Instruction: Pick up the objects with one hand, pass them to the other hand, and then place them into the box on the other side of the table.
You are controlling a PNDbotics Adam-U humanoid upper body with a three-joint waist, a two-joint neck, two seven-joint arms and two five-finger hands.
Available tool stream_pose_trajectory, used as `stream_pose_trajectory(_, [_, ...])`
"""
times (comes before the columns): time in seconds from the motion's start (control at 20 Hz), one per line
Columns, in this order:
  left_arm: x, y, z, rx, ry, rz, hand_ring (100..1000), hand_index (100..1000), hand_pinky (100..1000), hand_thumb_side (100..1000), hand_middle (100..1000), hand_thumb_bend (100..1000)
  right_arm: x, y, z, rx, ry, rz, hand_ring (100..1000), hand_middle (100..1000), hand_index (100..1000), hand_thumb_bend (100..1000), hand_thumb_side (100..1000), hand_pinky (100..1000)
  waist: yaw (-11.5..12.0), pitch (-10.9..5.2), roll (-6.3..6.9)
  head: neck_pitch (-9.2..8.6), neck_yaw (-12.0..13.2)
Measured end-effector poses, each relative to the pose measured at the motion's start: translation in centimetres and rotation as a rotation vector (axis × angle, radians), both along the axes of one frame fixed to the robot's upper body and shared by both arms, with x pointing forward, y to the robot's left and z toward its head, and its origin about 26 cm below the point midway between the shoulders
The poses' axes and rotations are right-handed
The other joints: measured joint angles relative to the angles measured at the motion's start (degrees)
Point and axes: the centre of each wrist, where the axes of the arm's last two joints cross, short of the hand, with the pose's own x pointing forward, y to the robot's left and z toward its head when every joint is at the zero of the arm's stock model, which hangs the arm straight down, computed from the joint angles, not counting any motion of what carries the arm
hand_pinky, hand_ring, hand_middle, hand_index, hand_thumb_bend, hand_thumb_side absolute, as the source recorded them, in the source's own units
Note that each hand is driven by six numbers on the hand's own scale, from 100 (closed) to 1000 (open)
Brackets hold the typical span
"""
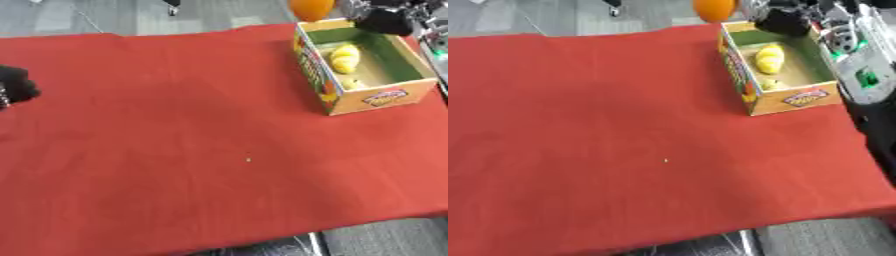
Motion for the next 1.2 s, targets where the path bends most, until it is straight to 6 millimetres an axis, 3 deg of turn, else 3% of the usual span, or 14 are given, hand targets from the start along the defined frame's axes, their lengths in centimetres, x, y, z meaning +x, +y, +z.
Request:
stream_pose_trajectory(0.15, [-0.8, -0.3, -0.3, -0.038, -0.043, 0.043, 715, 739, 884, 672, 623, 393, 2.2, -4.6, -1.2, 0.08, 0.097, -0.194, 619, 483, 261, 100, 347, 753, 0.7, 0.0, 0.0, 0.0, -1.8])
stream_pose_trajectory(0.35, [-1.5, -1.2, 0.2, -0.091, -0.125, 0.075, 714, 740, 880, 664, 623, 377, 3.7, -9.9, -4.9, 0.161, 0.256, -0.411, 631, 503, 332, 100, 266, 756, 1.4, 0.0, 0.0, 0.01, -3.5])
stream_pose_trajectory(0.45, [-1.7, -1.5, 0.4, -0.114, -0.16, 0.088, 712, 740, 879, 664, 622, 374, 3.7, -11.7, -7.0, 0.155, 0.325, -0.485, 652, 529, 423, 100, 231, 763, 1.5, 0.0, 0.0, 0.01, -4.0])
stream_pose_trajectory(0.5, [-1.7, -1.7, 0.4, -0.125, -0.173, 0.093, 711, 740, 879, 667, 621, 371, 3.6, -12.3, -7.9, 0.141, 0.355, -0.51, 683, 571, 558, 100, 209, 775, 1.6, 0.0, 0.0, 0.01, -4.1])
stream_pose_trajectory(0.6, [-1.7, -1.9, 0.4, -0.147, -0.192, 0.102, 711, 741, 879, 670, 620, 366, 3.5, -13.0, -9.6, 0.091, 0.417, -0.528, 733, 640, 769, 100, 198, 796, 1.7, 0.0, 0.0, 0.01, -4.2])
stream_pose_trajectory(0.7, [-1.6, -2.1, 0.3, -0.165, -0.201, 0.109, 710, 741, 879, 673, 620, 365, 3.3, -13.3, -10.6, 0.028, 0.47, -0.523, 753, 695, 851, 100, 198, 804, 1.7, 0.0, 0.0, 0.01, -4.3])
stream_pose_trajectory(0.95, [-1.6, -2.5, -0.1, -0.2, -0.195, 0.118, 712, 742, 881, 680, 622, 368, 3.0, -13.5, -11.6, -0.072, 0.534, -0.488, 789, 799, 927, 100, 200, 824, 2.0, -0.09, 0.0, 0.01, -4.2])
stream_pose_trajectory(1.2, [-1.6, -2.8, -0.3, -0.218, -0.183, 0.114, 712, 743, 882, 685, 622, 365, 2.8, -13.3, -11.2, -0.042, 0.513, -0.424, 811, 881, 958, 100, 222, 838, 2.1, -0.59, -0.01, 0.01, -3.8])
